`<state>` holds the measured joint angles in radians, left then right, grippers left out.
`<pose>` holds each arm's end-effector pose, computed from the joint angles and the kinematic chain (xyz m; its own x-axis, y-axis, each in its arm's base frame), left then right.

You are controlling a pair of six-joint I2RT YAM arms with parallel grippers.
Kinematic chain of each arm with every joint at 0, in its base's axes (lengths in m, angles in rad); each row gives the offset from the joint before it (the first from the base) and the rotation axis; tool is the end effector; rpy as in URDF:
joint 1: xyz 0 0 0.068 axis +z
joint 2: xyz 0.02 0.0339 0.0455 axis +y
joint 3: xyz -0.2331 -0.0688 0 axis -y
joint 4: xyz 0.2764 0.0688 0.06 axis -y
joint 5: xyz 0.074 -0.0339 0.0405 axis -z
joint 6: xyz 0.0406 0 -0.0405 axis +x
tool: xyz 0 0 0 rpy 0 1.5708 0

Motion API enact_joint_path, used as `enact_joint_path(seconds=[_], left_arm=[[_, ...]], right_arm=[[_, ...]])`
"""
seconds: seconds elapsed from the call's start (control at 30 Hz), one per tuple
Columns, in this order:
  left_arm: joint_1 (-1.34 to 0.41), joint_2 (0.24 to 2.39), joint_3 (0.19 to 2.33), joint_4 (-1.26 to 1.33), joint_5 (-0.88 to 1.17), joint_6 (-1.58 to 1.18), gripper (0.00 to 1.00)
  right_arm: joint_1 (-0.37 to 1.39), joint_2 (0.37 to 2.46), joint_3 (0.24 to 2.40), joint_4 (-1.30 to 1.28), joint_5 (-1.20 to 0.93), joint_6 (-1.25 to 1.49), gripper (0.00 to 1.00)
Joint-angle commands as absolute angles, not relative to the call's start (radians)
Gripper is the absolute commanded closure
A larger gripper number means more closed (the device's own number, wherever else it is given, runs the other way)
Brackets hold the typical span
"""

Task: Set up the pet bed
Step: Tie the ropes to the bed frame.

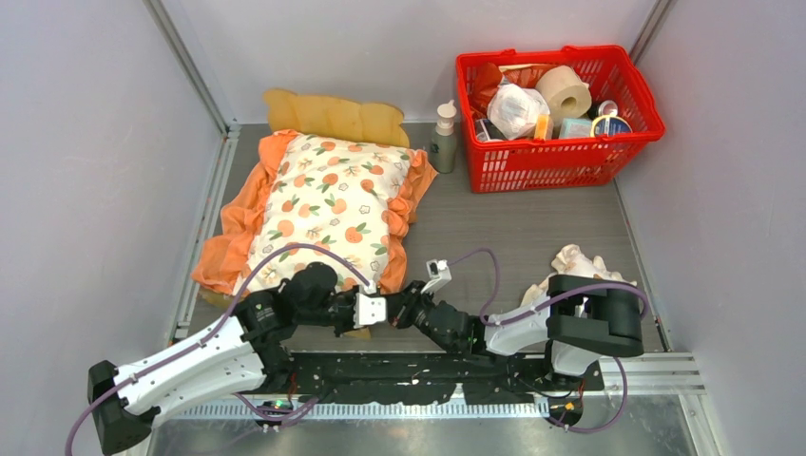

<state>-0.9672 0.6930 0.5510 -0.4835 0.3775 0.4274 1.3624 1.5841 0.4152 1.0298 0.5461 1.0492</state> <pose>0.1088 -0.1842 0.2173 0.0851 0.5554 -0.8272 0.9886 0.0565 0.1396 0.0815 0.2834 0.1006 -0.6469 0.5220 -0.5559 -0.3387 0.4564 0.8228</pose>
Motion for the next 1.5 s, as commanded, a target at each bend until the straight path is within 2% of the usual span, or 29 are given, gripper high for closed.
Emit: enact_joint_path(seconds=[0.0, 0.33, 0.77, 1.2, 1.47], left_arm=[[-0.962, 0.676, 0.570, -0.455, 0.407, 0.433, 1.00], [-0.961, 0.694, 0.571, -0.442, 0.371, 0.425, 1.00], [-0.962, 0.703, 0.567, -0.425, 0.340, 0.413, 1.00], [-0.961, 0.687, 0.565, -0.436, 0.344, 0.417, 1.00], [-0.961, 0.680, 0.564, -0.440, 0.349, 0.417, 1.00]], right_arm=[[1.405, 1.588, 0.416, 1.064, 0.611, 1.036, 0.95], [1.447, 1.594, 0.413, 1.062, 0.625, 1.032, 0.95], [1.376, 1.588, 0.335, 1.177, 0.591, 0.935, 0.95], [1.376, 1.558, 0.385, 1.152, 0.606, 0.912, 0.95], [1.378, 1.608, 0.443, 1.138, 0.615, 0.913, 0.95]])
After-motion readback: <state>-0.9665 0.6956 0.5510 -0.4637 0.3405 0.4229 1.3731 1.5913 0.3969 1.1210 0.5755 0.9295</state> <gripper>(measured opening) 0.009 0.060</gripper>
